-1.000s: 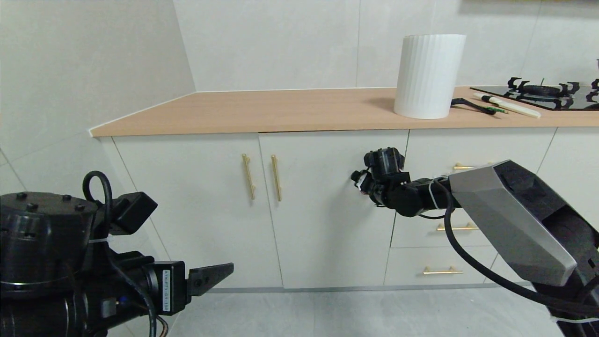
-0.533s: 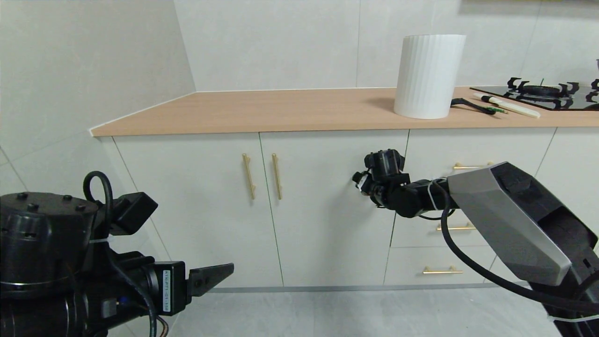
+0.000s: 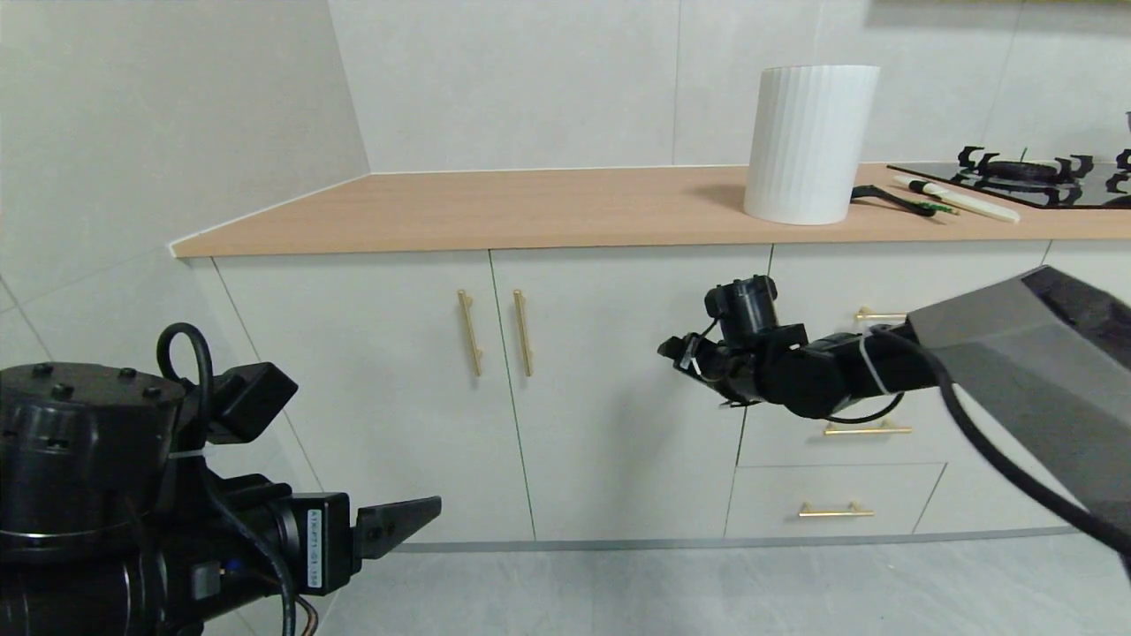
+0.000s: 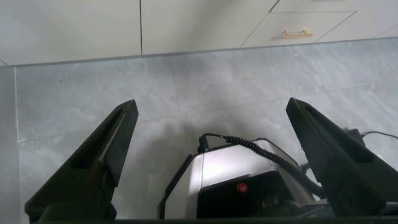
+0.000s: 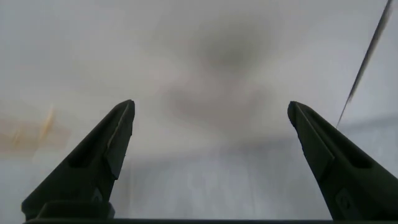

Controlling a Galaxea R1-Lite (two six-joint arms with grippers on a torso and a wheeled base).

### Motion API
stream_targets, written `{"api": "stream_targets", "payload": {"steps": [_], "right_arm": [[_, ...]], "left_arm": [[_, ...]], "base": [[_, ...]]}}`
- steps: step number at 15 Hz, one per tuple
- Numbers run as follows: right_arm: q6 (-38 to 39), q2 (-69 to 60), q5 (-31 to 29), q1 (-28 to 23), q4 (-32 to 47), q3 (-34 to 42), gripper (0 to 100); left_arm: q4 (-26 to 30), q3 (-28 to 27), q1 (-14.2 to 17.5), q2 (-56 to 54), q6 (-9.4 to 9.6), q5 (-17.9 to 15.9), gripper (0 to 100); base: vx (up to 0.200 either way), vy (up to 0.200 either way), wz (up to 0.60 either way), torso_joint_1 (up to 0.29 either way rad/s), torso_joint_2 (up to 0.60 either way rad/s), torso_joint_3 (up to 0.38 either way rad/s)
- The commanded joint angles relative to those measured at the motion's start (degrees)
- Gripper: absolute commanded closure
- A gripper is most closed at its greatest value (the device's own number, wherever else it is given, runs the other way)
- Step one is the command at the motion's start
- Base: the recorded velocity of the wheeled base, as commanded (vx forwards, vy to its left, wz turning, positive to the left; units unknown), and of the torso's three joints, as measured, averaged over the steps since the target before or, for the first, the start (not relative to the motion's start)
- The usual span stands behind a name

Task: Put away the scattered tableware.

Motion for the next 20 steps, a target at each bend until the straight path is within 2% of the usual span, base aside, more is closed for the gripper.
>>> {"api": "stream_targets", "payload": {"steps": [1, 4, 6, 8, 11, 12, 13, 14, 15, 16, 17, 18, 19, 20], "right_arm": [[-4.5, -15.87, 9.8, 0.56, -1.4, 14.33, 0], [-8.36, -28.79, 10.24, 0.83, -4.03, 24.34, 0], [-14.25, -38.89, 9.54, 1.0, -4.03, 31.64, 0], [-18.21, -54.1, 5.85, 1.44, -3.77, 42.45, 0], [-23.39, -76.25, 1.45, 3.2, -3.59, 57.04, 0], [-25.68, -84.51, -0.92, 2.94, -3.07, 60.03, 0], [-25.85, -85.12, -1.09, 2.85, -2.89, 60.2, 0], [-29.28, -95.5, -4.35, -2.78, 1.77, 62.93, 0], [-31.57, -100.33, -4.08, -9.28, 3.96, 63.98, 0], [-33.24, -104.72, -3.29, -12.88, 5.81, 64.25, 0], [-33.94, -110.17, -3.03, -14.29, 9.33, 63.9, 0], [-34.56, -112.46, -3.03, -14.55, 11.17, 63.63, 0], [-37.9, -119.67, -4.0, -17.1, 17.85, 62.84, 0], [-38.6, -123.88, -4.96, -19.48, 21.72, 62.23, 0]], "left_arm": [[-0.04, -0.09, 0.01, -0.21, -0.03, 0.02, 0], [-0.12, -0.44, 0.09, -1.35, -0.03, 0.1, 0], [-0.56, -0.44, 0.18, -3.99, 0.06, 0.28, 0], [-5.4, 0.44, 0.27, -10.76, -0.03, 0.1, 0], [-7.16, 3.16, 4.14, -19.55, 0.06, 0.02, 0], [-7.07, 5.01, 4.58, -23.5, 0.23, 0.28, 0], [-7.07, 5.1, 4.58, -23.85, 0.23, 0.28, 0], [-5.57, 7.21, 4.75, -32.38, 0.85, 0.28, 0], [-2.41, 7.56, 5.01, -37.39, 1.9, 0.28, 0], [1.63, 7.47, 6.42, -41.78, 3.31, 0.28, 0], [5.68, 7.12, 8.35, -45.91, 5.24, 0.28, 0], [7.0, 7.12, 9.15, -47.85, 6.04, 0.28, 0], [10.33, 7.29, 11.69, -53.73, 8.5, 0.28, 0], [12.36, 7.38, 13.89, -56.99, 9.64, 0.28, 0]], "base": [[0.0, 0.0, 0.0, 0.0, 0.0, 0.0], [0.0, 0.0, 0.0, 0.0, 0.0, 0.0], [0.0, 0.0, 0.0, 0.0, 0.0, 0.0], [0.0, 0.0, 0.0, 0.0, 0.0, 0.0], [0.0, 0.0, 0.0, 0.0, 0.0, 0.0], [0.0, 0.0, 0.0, 0.0, 0.0, 0.0], [0.0, 0.0, 0.0, 0.0, 0.0, 0.0], [0.0, 0.0, 0.0, 0.0, 0.0, 0.0], [0.0, 0.0, 0.0, 0.0, 0.0, 0.0], [0.0, 0.0, 0.0, 0.0, 0.0, 0.0], [0.0, 0.0, 0.0, 0.0, 0.0, 0.0], [0.0, 0.0, 0.0, 0.0, 0.0, 0.0], [0.0, 0.0, 0.0, 0.0, 0.0, 0.0], [0.0, 0.0, 0.0, 0.0, 0.0, 0.0]]}}
